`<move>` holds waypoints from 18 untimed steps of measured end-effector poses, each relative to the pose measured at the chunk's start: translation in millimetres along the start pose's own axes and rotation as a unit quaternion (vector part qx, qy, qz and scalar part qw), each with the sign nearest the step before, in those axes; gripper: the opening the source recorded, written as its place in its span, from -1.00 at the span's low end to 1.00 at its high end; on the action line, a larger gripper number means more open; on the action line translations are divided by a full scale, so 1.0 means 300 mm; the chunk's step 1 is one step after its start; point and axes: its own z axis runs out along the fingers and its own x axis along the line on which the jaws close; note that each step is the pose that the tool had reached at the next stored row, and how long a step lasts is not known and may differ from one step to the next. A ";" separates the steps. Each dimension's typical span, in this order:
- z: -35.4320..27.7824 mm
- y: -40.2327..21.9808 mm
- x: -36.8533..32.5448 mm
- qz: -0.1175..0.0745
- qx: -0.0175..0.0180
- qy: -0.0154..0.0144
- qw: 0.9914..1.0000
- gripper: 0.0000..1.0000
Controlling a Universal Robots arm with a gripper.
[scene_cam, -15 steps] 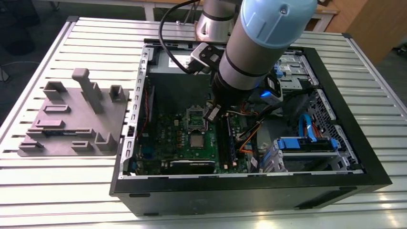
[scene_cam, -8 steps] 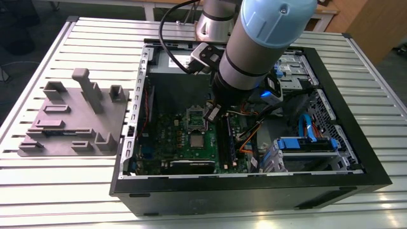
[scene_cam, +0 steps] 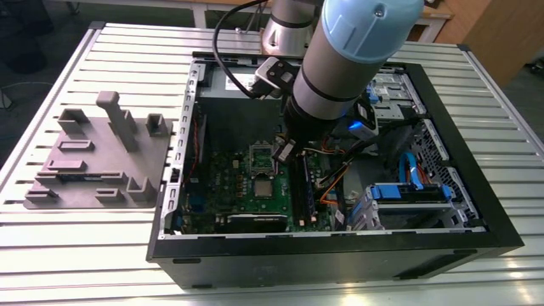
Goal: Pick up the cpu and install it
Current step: 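Close the cpu cover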
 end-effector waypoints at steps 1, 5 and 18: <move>0.000 0.000 -0.001 0.000 0.001 0.001 1.000 -0.80; 0.000 0.000 -0.002 0.000 0.002 0.002 1.000 -0.80; 0.001 0.000 -0.005 0.001 0.004 0.005 1.000 -0.80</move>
